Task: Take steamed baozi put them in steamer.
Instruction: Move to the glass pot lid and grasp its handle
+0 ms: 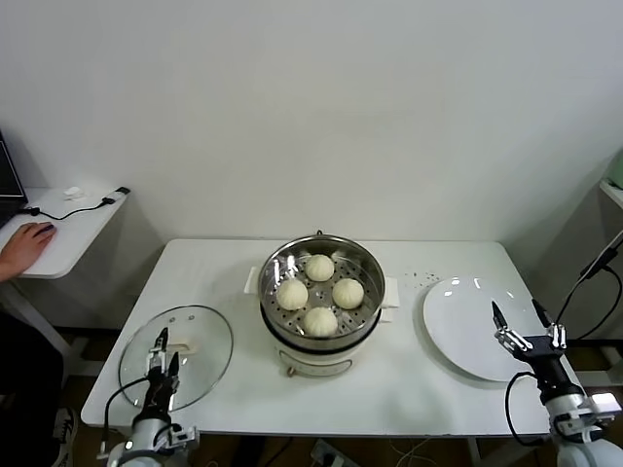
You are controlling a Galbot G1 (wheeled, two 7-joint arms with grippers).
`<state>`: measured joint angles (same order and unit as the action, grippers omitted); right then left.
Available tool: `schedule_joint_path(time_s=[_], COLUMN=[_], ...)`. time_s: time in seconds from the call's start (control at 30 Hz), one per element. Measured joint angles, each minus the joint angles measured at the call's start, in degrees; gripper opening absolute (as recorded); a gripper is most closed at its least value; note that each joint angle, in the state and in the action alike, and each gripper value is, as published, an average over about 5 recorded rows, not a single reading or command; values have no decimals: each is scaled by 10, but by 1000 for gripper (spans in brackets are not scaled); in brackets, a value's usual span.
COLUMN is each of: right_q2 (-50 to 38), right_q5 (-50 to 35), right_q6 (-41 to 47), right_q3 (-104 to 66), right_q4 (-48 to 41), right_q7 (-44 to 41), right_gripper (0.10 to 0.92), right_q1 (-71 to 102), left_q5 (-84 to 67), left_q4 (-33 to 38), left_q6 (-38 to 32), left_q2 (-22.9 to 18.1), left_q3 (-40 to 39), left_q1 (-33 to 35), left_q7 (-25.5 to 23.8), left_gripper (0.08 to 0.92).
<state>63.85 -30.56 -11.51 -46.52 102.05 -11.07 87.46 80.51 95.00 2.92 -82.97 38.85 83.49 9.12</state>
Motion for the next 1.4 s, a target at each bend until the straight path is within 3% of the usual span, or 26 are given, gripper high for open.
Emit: schedule_joint_path(time_s=[0.43, 1.17, 1.4], right_q2=[8, 27, 34], right_q5=[30, 72, 82], right_q6=[1, -15, -21], right_q3=[6, 4, 2], right_q4=[-19, -59, -71], right_q7=[2, -12, -17], right_gripper=[823, 823, 823], right_q1=[-19, -35, -37], left_q5=[26, -4, -13], left_q4=[-107, -111, -116], left_q6=[30, 39, 29], left_q2=[8, 22, 24], left_q3=[3, -19, -20], left_q1=[-80, -110, -114], left_q7=[50, 27, 19], left_gripper=[823, 820, 663])
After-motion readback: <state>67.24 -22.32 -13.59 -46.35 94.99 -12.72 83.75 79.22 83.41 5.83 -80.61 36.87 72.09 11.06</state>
